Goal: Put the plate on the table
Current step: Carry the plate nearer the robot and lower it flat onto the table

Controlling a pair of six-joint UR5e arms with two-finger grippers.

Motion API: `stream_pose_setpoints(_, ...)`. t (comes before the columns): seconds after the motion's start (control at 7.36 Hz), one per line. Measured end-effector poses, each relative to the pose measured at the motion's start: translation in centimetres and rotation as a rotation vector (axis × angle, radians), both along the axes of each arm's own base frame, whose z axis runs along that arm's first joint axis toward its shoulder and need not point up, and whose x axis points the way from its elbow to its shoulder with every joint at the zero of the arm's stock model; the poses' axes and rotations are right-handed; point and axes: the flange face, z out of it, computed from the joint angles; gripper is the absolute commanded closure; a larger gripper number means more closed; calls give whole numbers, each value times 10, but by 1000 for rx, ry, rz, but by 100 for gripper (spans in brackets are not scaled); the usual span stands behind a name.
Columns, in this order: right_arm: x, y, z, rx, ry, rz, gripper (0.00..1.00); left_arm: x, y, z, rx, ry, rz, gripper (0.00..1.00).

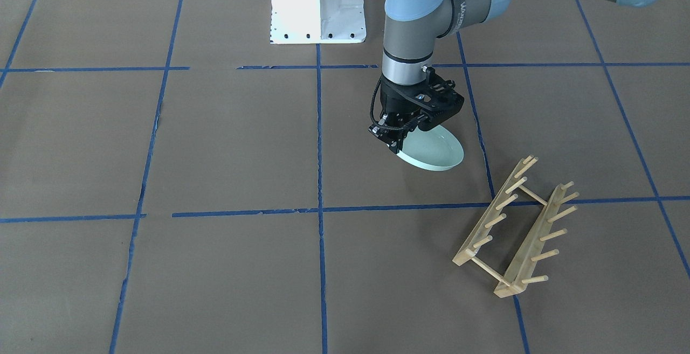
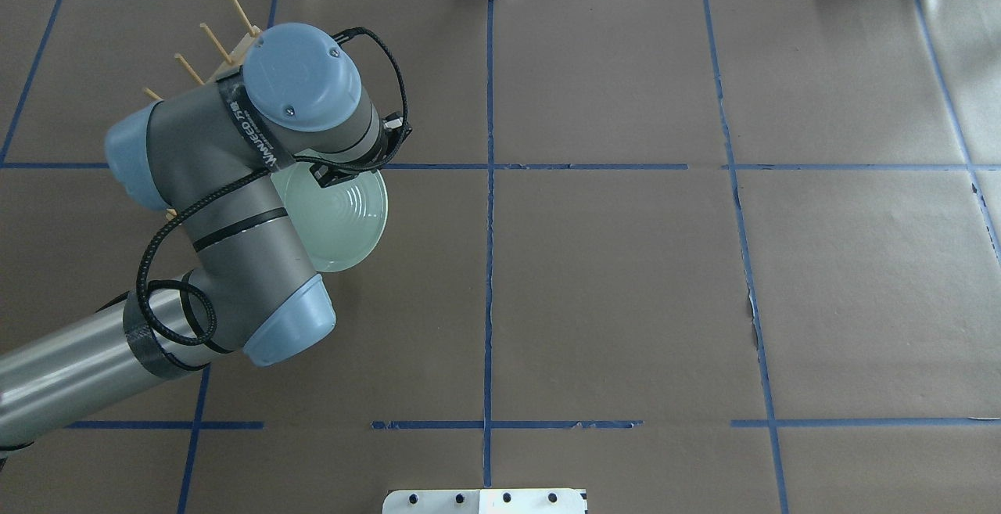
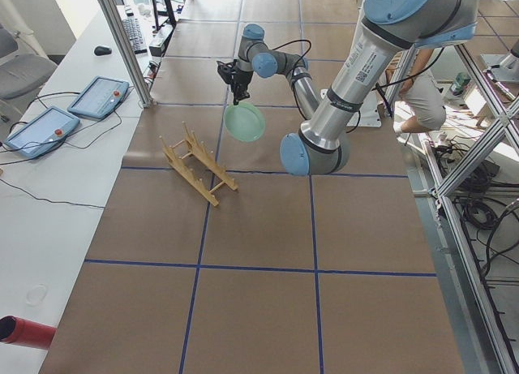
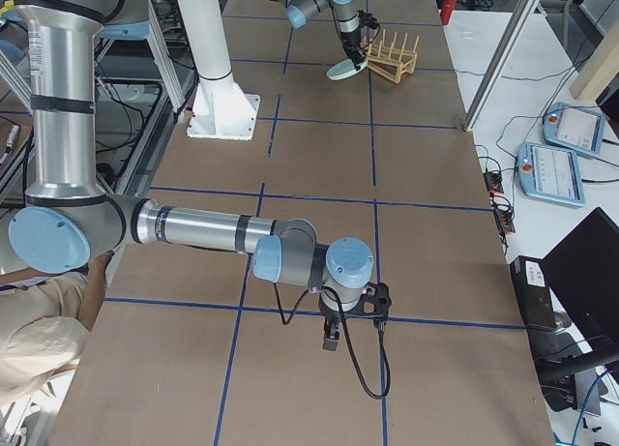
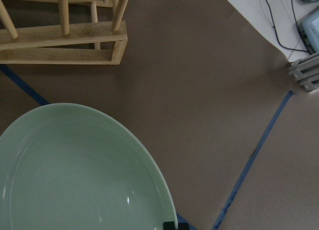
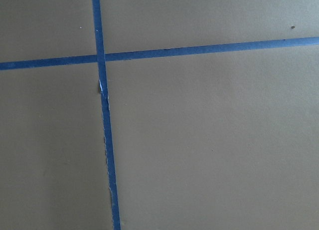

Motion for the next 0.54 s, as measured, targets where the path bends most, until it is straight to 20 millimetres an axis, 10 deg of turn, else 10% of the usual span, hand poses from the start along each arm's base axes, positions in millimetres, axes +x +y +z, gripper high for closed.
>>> stream_pose_setpoints(0.14, 0, 0, 0, 0, 0, 0, 0, 13, 11, 8, 18, -46, 72, 1)
stream_pose_setpoints(0.54, 0, 0, 0, 0, 0, 0, 0, 21, 33, -3, 122, -40, 203, 0)
